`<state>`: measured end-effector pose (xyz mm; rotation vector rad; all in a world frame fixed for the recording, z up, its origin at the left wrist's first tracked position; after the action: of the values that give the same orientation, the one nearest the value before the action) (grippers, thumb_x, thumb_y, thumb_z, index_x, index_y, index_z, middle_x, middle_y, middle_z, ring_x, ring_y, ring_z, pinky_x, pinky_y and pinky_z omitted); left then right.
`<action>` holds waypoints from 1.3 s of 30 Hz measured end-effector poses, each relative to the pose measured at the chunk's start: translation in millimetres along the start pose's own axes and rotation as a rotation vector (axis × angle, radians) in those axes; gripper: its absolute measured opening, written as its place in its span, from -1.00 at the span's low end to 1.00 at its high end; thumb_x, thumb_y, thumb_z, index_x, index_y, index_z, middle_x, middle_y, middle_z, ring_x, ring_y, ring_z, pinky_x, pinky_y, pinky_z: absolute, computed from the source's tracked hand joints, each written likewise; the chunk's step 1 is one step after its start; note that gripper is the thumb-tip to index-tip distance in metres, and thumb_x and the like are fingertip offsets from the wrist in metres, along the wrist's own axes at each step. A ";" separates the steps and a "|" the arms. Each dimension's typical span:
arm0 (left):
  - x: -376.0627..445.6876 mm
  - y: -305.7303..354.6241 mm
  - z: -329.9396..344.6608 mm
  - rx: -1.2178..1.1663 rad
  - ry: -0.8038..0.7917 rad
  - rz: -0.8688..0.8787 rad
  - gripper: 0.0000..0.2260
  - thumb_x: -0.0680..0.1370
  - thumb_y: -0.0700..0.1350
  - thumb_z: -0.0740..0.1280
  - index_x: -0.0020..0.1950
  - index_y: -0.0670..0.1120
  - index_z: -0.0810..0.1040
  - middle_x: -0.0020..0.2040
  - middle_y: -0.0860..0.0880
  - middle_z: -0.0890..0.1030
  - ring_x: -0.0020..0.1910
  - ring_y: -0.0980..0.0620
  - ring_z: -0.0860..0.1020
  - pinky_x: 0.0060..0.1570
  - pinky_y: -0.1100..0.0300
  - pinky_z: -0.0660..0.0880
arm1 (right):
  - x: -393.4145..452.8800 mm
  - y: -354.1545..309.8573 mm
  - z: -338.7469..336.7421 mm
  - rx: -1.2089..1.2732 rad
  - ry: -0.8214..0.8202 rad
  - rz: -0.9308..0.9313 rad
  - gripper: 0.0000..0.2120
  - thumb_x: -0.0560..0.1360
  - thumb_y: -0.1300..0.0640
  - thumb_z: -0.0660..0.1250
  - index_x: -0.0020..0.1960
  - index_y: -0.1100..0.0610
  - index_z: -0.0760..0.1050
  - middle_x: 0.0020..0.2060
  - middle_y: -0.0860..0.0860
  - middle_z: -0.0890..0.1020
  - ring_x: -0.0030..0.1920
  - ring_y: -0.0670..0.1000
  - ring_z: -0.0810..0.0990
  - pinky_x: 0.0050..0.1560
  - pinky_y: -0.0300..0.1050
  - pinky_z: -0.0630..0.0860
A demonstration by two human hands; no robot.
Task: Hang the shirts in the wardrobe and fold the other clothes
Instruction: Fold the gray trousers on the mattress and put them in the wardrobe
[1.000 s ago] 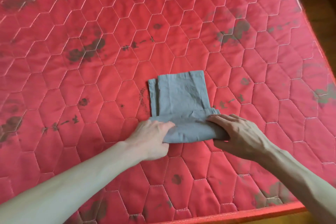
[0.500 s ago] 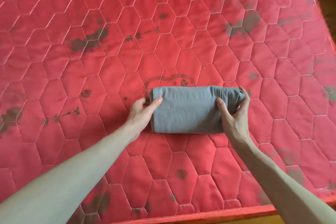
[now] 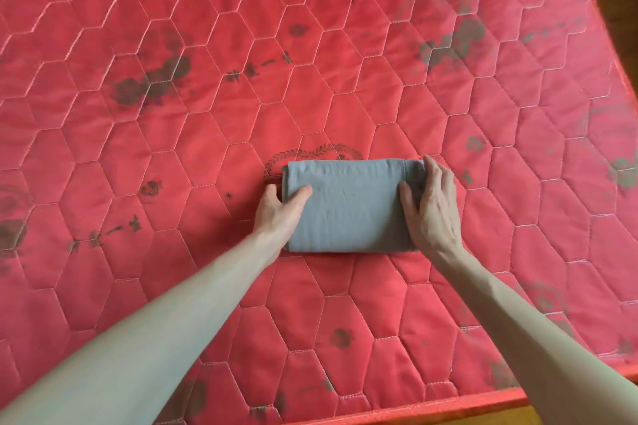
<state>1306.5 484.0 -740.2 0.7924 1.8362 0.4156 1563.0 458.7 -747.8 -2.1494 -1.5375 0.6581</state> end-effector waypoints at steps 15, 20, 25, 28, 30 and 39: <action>-6.8 -0.3 6.4 -0.346 -0.198 -0.208 -0.58 0.44 0.18 0.53 0.17 -0.05 0.67 0.03 -0.04 0.76 -0.03 -0.04 0.74 -0.09 0.09 0.61 | -1.4 -23.8 6.4 0.062 -0.187 0.385 -0.44 0.60 -0.36 0.17 0.32 0.09 0.31 0.28 0.18 0.46 0.22 0.35 0.52 0.26 0.21 0.40; -11.1 -3.1 -10.3 -0.372 -0.258 -0.218 -0.52 0.41 0.15 0.59 0.21 -0.09 0.67 0.02 -0.07 0.77 -0.02 -0.07 0.75 0.05 -0.08 0.67 | -8.1 -17.9 -5.3 0.189 -0.290 0.427 -0.47 0.59 -0.37 0.21 0.31 0.02 0.31 0.25 0.01 0.54 0.22 0.20 0.56 0.27 0.16 0.45; -24.8 2.7 -35.9 -0.364 -0.265 -0.219 -0.53 0.38 0.18 0.60 0.17 -0.05 0.68 0.01 -0.04 0.77 0.01 -0.06 0.75 0.15 -0.13 0.64 | -18.6 -27.8 -18.1 0.560 -0.337 0.437 -0.62 0.67 -0.23 0.20 0.33 0.01 0.37 0.28 -0.02 0.51 0.27 -0.05 0.50 0.08 -0.16 0.40; -42.7 21.4 -55.8 -0.376 -0.255 -0.210 -0.63 0.45 0.14 0.56 0.13 -0.06 0.70 0.00 -0.06 0.77 -0.01 -0.07 0.75 0.13 -0.11 0.65 | -24.2 -51.8 -34.6 0.657 -0.399 0.409 -0.60 0.67 -0.21 0.23 0.43 -0.08 0.31 0.34 -0.09 0.48 0.32 -0.11 0.48 0.12 -0.16 0.43; -58.0 38.1 -72.5 -0.383 -0.266 -0.195 -0.57 0.43 0.17 0.56 0.19 -0.05 0.69 0.04 -0.07 0.76 0.01 -0.08 0.75 0.12 -0.11 0.65 | -28.8 -73.2 -54.4 0.710 -0.428 0.377 -0.51 0.61 -0.22 0.35 0.46 -0.17 0.27 0.36 -0.17 0.48 0.34 -0.15 0.49 0.23 -0.07 0.49; -200.7 136.2 -186.7 -0.463 -0.248 -0.106 -0.61 0.48 0.15 0.53 0.21 -0.04 0.70 0.09 -0.07 0.75 0.06 -0.08 0.73 0.09 -0.02 0.63 | -86.4 -222.2 -194.7 0.818 -0.326 0.259 -0.38 0.50 -0.07 0.55 0.45 -0.18 0.35 0.29 -0.21 0.57 0.17 -0.26 0.62 0.03 -0.31 0.56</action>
<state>1227.2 458.9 -445.7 0.4054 1.4639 0.6166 1487.0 432.5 -450.7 -1.6434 -0.8650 1.4780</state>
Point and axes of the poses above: each hand's wrist, its own x-axis towards the middle knuckle, its own z-axis out of the palm, y = z × x, the point moved 1 cm from there along x, towards the middle knuckle
